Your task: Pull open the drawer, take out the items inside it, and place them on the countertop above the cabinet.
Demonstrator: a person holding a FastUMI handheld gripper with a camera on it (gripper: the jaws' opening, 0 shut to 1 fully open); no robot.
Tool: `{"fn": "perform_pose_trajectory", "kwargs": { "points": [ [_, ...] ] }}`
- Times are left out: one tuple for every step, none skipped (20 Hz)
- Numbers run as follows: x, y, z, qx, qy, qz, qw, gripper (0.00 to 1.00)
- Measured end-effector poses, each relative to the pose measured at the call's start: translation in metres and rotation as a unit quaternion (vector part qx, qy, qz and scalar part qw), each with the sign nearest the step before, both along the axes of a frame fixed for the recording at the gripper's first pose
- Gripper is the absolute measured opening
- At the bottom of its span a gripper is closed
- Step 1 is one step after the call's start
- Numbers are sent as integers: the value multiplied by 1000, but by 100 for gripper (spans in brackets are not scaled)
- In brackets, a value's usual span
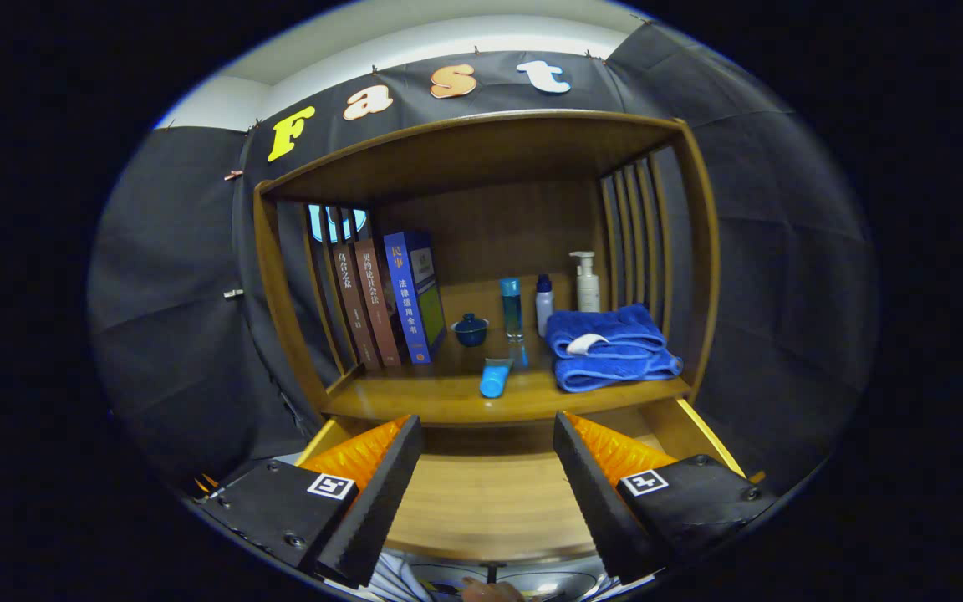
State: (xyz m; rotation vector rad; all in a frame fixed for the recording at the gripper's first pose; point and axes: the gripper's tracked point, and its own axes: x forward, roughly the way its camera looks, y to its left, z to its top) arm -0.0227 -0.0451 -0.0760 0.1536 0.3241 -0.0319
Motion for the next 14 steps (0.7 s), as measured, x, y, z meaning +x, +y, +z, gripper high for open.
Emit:
{"fn": "perform_pose_trajectory", "kwargs": {
  "points": [
    [-14, 4, -6, 1, -6, 1, 1000, 100],
    [-27, 9, -13, 4, -10, 4, 1000, 100],
    [-39, 14, -21, 6, -15, 9, 1000, 100],
    [-51, 13, -30, 2, -16, 5, 1000, 100],
    [-62, 10, -40, -5, -14, -5, 1000, 99],
    [-69, 12, -49, -10, -14, -5, 1000, 99],
    [-72, 17, -60, -14, -8, -2, 1000, 99],
    [-75, 18, -72, -19, 1, -1, 1000, 99],
    [-75, 18, -83, -20, 13, -1, 1000, 99],
    [-74, 18, -91, -16, 22, -1, 1000, 100],
    [-75, 19, -97, -9, 28, -4, 1000, 99],
    [-75, 18, -103, -5, 33, -10, 999, 100],
    [-75, 12, -110, -10, 45, -20, 999, 100],
    [-71, 11, -111, -13, 37, -23, 999, 100]
  ]
}}
